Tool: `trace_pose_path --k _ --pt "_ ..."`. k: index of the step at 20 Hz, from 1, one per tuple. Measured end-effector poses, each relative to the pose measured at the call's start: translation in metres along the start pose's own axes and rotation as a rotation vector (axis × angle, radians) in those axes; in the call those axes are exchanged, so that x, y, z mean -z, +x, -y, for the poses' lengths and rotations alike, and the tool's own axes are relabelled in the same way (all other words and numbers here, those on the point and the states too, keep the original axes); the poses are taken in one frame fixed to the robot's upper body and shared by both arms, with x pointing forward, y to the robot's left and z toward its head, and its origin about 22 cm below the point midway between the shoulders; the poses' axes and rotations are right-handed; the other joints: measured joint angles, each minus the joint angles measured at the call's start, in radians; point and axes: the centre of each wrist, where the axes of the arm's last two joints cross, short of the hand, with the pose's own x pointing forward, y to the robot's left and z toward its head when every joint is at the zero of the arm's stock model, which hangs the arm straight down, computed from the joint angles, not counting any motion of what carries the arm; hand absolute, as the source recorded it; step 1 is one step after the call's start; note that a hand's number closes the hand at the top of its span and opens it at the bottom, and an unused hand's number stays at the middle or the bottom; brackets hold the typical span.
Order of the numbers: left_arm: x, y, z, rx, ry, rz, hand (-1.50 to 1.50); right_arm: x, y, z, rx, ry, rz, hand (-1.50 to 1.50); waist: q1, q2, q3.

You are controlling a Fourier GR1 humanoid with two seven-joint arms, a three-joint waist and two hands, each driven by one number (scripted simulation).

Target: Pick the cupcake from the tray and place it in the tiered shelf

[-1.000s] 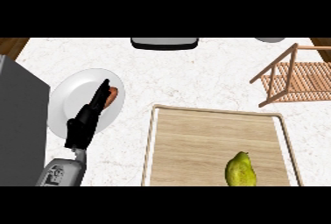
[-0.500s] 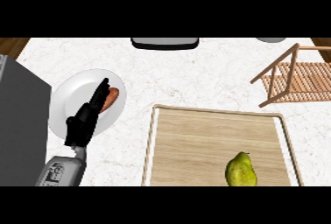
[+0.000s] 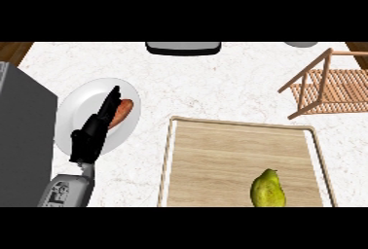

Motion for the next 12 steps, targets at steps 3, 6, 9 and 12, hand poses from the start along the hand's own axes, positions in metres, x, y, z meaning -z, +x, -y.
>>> trace_pose_path --k 3,6,9,12 --pt "-0.004 -0.001 0.001 -0.007 -0.003 -0.004 0.0 0.001 -0.014 0.0 -0.058 -0.004 -0.016 1.5 0.001 0.001 -0.001" --pt "0.0 0.0 -0.002 -0.003 -0.002 -0.006 0.0 0.003 -0.024 0.006 -0.18 -0.054 -0.089 -1.5 0.001 0.003 -0.001" --pt "0.003 0.0 -0.003 0.003 0.006 -0.004 0.0 0.002 -0.035 0.012 -0.235 -0.078 -0.142 -1.5 -0.002 0.001 -0.001" --pt "0.003 -0.001 -0.006 -0.001 0.006 -0.011 0.0 0.001 -0.045 0.02 -0.229 -0.095 -0.168 -1.5 -0.005 0.0 0.0"
